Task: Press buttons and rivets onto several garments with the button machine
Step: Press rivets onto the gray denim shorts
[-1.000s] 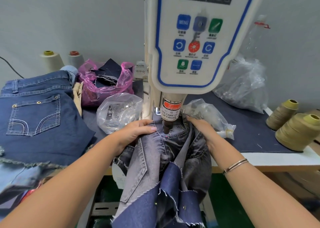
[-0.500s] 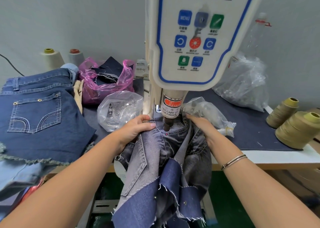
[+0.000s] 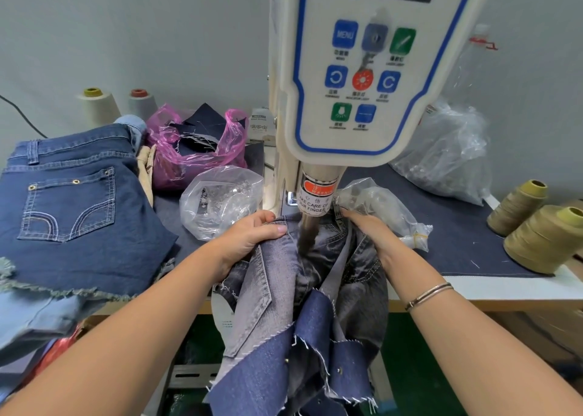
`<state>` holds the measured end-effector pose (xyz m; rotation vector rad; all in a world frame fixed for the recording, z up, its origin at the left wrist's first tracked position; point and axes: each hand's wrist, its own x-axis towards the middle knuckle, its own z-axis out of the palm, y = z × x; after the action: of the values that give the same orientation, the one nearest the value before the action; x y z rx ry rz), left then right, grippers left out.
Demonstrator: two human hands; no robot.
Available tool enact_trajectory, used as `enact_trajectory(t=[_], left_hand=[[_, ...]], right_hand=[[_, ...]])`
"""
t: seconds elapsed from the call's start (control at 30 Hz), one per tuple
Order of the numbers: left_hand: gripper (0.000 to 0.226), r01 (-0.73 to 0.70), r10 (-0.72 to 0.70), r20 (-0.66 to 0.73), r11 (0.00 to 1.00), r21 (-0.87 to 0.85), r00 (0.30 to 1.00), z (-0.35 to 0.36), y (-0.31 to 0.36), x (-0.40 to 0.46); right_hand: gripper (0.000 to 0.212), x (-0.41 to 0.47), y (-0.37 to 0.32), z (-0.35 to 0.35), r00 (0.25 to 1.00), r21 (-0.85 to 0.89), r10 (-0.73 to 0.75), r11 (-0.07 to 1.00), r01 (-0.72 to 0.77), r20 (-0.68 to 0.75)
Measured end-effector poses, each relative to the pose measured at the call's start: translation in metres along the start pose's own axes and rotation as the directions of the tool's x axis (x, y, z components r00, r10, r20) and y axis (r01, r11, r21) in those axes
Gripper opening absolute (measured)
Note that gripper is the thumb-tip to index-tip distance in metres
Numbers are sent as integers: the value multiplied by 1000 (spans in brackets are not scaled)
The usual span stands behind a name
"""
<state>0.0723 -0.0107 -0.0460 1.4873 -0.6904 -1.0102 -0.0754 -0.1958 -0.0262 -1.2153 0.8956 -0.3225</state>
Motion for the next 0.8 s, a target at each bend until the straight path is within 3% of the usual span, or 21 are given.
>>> enact_trajectory(t=[0.23,0.37,0.53,0.6,0.7,0.8], left_hand=[[89,2,-2,19,1000,-9,1000,0,0,0],[67,9,-7,60,1000,-27,998,-1,3,-6],[64,73,-92,81,975,209,992,-2,18,-21],[51,129,-169,148,961,243,975,-4,27,-30],[32,49,-125,264,961,274,956,-13,33,-42],[17,-14,-72,394,978,210,916,-18,42,-59]], right_hand=[[16,-1,2,-1,1000,-22,-12,1000,12,20],[25,-5,5,-2,993,45,-8,999,3,117],[28,-28,8,-7,967,9,26,1000,-29,254],[26,-43,11,-9,944,-49,48,998,-33,327],[26,-66,15,-13,907,-192,79,981,2,414],[20,-92,15,-14,859,-383,47,906,178,511]])
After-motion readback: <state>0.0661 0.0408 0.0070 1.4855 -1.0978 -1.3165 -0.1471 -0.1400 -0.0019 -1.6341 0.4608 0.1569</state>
